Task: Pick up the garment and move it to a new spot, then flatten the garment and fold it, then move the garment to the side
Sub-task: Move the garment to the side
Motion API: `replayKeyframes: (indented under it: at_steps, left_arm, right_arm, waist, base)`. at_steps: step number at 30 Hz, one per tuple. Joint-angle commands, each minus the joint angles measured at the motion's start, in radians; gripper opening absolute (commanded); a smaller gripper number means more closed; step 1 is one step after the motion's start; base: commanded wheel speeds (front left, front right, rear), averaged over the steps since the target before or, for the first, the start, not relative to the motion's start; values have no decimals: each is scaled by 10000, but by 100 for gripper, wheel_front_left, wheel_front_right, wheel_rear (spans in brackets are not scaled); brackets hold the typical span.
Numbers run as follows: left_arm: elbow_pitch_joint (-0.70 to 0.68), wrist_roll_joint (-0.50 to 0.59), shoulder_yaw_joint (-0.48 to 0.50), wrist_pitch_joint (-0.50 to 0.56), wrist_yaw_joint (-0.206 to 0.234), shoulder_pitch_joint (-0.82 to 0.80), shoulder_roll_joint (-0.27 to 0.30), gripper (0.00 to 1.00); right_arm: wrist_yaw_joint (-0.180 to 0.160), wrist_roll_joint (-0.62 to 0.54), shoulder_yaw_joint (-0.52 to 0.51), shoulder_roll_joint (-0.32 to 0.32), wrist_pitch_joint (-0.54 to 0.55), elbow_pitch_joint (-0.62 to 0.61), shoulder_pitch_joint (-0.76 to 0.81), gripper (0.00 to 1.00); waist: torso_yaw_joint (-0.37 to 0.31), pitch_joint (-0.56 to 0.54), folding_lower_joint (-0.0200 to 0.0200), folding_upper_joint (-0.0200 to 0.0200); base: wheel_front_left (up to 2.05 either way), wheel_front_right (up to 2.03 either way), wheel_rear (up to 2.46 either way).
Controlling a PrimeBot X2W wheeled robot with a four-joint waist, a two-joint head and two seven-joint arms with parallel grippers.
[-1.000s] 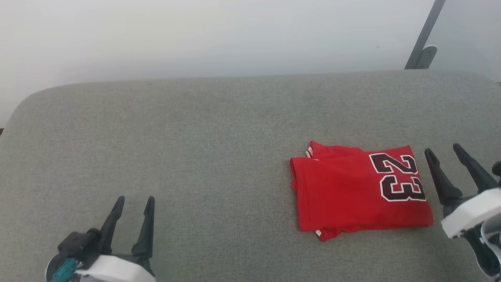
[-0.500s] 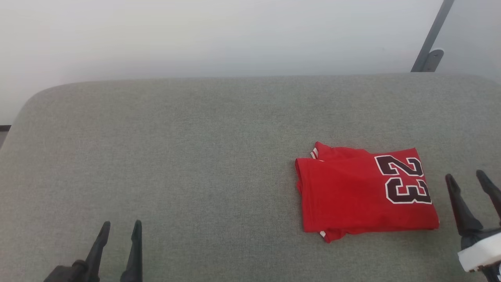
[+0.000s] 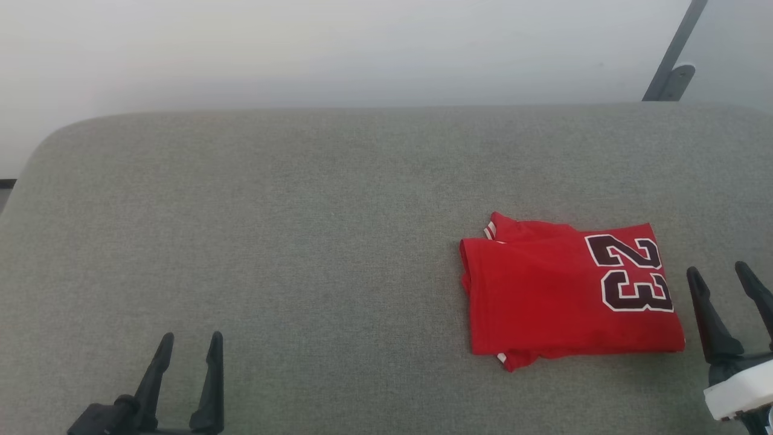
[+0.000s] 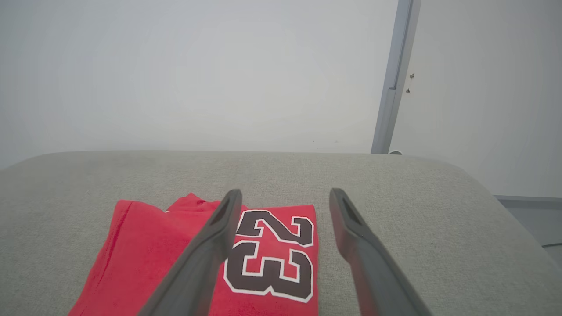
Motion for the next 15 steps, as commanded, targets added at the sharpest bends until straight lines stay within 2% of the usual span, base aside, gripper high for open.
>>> replayKeyframes:
  at_steps: [1,7,12,15]
  left_arm:
    - [-37,55,17,-46,-16,-177,-5,100]
    - [-39,20,-89,-46,-16,-491,-77,100]
    - [-148,95,-363,-46,-16,-1202,-118,100]
    - [-114,115,-609,-46,-16,-1720,-127,100]
  right_arm:
    - [2,-23,-15,56,89,-69,24,100]
    - [1,-2,66,-123,603,-315,-477,100]
    - [2,212,243,-854,1691,-653,-1480,100]
    - [1,380,376,-1395,2763,-582,-2099,100]
  waist:
    - [-25,68,0,-1]
    - [-121,441,0,-1]
    - [-115,1166,0,-1]
    - [-38,1631,0,-1]
  base:
    - [0,0,0]
    - [0,0,0]
    - [0,0,0]
    - [0,0,0]
